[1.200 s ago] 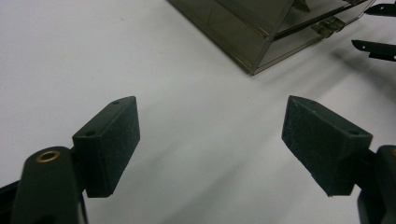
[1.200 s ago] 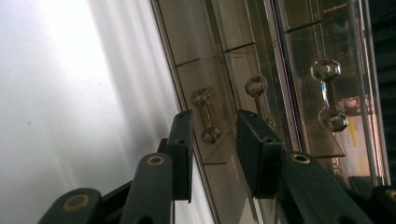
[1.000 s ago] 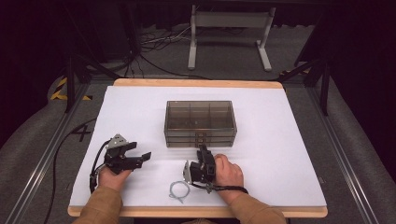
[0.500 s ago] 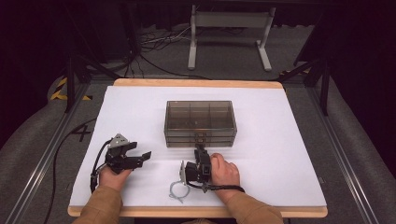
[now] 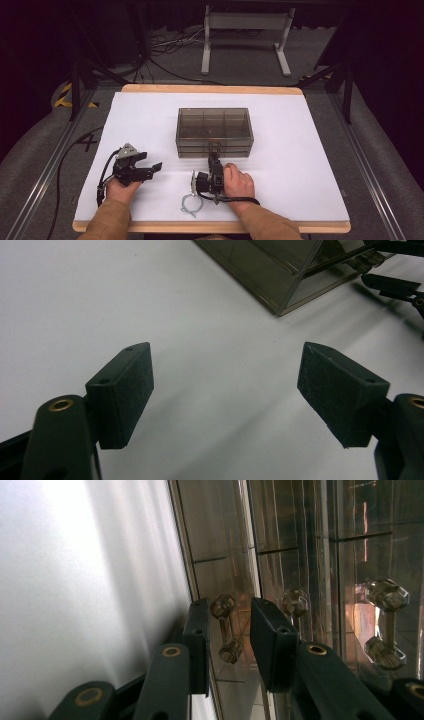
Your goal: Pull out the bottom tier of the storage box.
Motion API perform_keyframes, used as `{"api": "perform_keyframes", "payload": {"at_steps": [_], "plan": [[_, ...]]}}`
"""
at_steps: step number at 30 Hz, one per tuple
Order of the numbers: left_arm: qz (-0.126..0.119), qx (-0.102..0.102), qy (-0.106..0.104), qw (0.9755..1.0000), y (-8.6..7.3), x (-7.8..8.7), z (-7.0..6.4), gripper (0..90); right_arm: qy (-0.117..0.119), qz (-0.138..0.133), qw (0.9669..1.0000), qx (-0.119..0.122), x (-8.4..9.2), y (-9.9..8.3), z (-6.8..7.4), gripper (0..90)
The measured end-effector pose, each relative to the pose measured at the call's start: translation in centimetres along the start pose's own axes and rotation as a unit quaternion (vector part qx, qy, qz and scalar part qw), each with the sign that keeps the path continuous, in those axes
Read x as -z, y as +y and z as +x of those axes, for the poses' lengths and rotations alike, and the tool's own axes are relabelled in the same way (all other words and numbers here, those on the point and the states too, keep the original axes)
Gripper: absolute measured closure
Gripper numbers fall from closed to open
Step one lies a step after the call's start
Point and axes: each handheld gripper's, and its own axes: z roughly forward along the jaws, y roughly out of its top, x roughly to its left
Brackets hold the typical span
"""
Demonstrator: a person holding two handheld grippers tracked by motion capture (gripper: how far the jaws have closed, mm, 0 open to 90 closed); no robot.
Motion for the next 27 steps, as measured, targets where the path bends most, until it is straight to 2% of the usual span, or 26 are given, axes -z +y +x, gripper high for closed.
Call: {"api": "perform_keyframes", "payload": {"at_steps": [11, 18, 27], "plan": [[0.0, 0.0, -0.001, 1.0, 0.0, -0.01, 0.0, 23.3, -0.005, 0.003, 0.9999, 0.014, -0.35, 0.2, 0.16, 73.3], [0.001, -0.001, 0.001, 1.0, 0.0, -0.09, -0.05, 23.3, 0.0, 0.009, 0.9997, 0.02, -0.49, 0.29, 0.16, 77.9], [0.001, -0.001, -0.001, 1.0, 0.02, -0.07, -0.02, 23.2, -0.001, 0.014, 0.9997, 0.02, -0.46, 0.36, 0.28, 78.7]]}}
